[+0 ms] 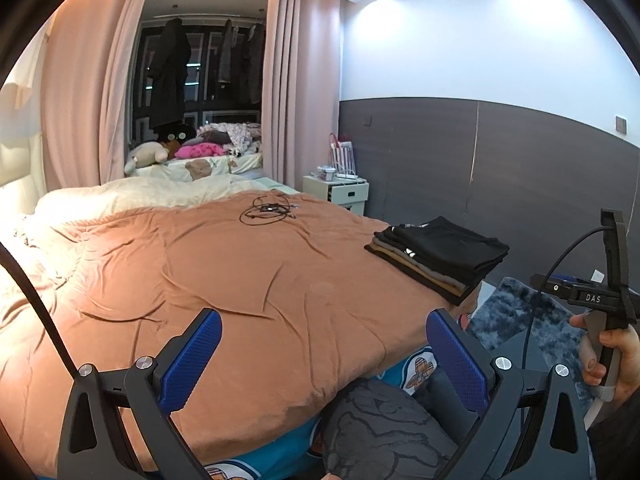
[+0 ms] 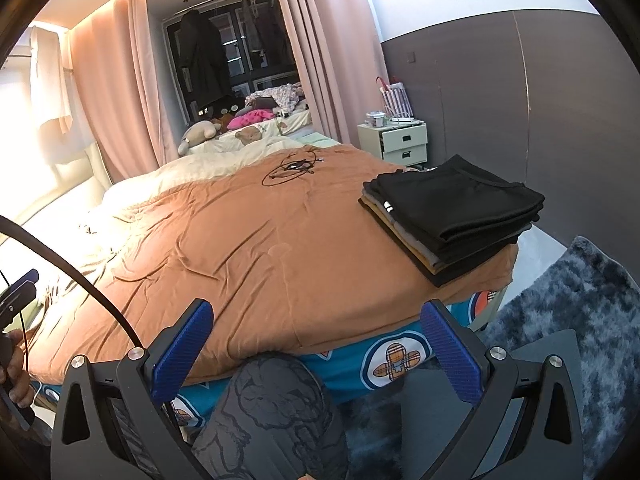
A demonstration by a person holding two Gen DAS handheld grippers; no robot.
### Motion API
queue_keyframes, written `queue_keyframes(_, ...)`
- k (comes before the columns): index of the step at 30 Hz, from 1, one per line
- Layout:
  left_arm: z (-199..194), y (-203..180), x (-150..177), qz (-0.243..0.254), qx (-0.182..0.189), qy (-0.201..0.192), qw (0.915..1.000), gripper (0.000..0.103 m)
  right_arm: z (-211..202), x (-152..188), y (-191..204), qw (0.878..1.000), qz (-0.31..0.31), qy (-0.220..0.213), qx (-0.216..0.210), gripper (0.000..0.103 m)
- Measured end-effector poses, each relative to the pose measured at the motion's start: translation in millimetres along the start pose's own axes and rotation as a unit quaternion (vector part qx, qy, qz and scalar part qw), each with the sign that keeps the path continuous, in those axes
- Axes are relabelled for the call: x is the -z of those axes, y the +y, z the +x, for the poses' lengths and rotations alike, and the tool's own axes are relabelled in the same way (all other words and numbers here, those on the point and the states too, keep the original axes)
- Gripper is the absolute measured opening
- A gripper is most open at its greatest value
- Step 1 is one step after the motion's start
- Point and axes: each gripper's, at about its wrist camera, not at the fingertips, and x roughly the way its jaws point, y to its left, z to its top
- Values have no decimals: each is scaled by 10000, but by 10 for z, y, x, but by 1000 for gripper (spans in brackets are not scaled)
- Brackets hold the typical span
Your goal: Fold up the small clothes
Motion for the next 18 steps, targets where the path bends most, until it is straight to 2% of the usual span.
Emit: queue_keyframes(18,4,65,1,-170,-82,57,9998,103,4,50,93,10000,4,19,-28,103)
